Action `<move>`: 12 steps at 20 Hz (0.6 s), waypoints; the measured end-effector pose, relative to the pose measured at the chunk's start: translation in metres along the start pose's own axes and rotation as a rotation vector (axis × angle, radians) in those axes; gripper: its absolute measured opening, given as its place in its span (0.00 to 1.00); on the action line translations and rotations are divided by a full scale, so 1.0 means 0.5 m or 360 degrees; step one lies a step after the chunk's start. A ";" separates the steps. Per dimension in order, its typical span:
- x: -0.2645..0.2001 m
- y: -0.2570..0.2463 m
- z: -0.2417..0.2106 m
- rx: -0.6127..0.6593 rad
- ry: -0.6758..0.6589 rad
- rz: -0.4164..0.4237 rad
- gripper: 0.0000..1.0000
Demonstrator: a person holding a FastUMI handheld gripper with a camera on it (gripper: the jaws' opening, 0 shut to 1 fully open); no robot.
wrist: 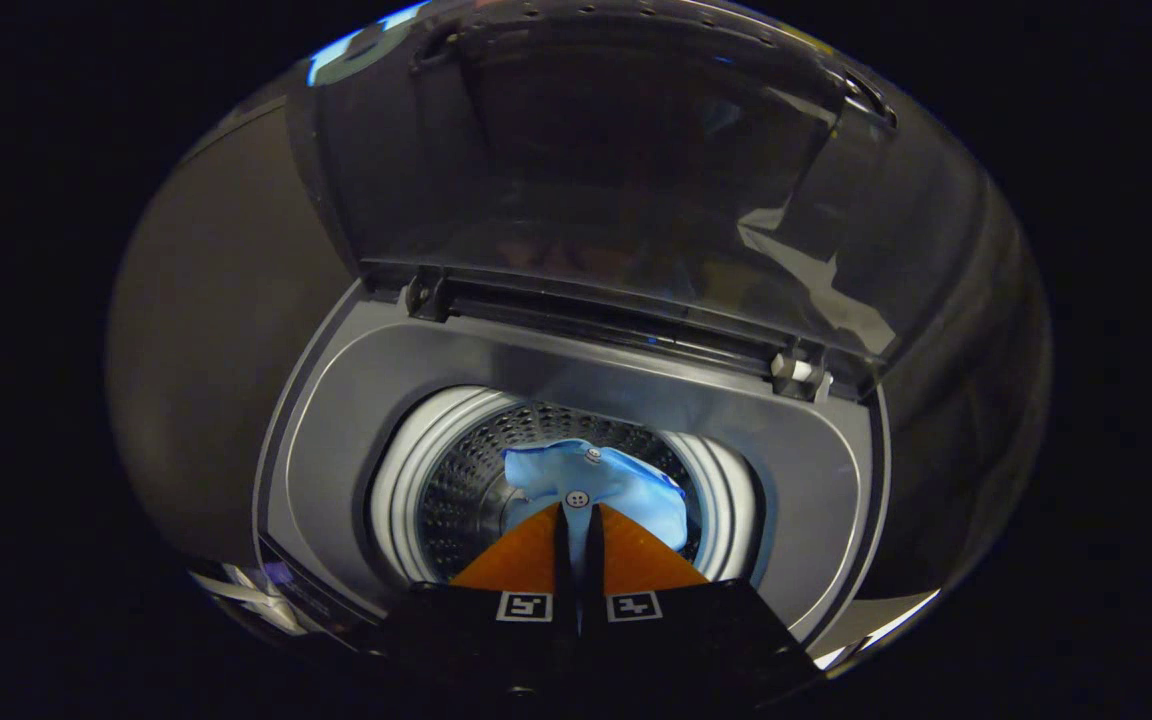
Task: Put the clothes into the washing machine and then close the washing machine lid.
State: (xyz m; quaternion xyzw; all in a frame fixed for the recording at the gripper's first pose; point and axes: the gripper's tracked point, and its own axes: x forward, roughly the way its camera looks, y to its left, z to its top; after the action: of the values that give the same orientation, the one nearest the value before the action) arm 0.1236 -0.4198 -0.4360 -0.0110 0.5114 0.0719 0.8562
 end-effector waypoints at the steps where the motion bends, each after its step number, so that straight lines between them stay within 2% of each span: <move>1: -0.001 0.001 0.006 0.0031 -0.0005 0.0002 0.06; 4: 0.009 0.015 -0.008 0.0063 0.0041 0.0087 0.09; 7: 0.009 0.019 0.000 0.0071 0.0013 0.0105 0.30; 11: 0.007 0.013 0.001 0.0022 0.0012 0.0076 1.00; 12: 0.009 0.008 0.001 0.0024 0.0002 0.0062 0.99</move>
State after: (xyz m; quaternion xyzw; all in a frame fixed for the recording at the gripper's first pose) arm 0.1257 -0.4154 -0.4397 0.0053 0.5125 0.0847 0.8545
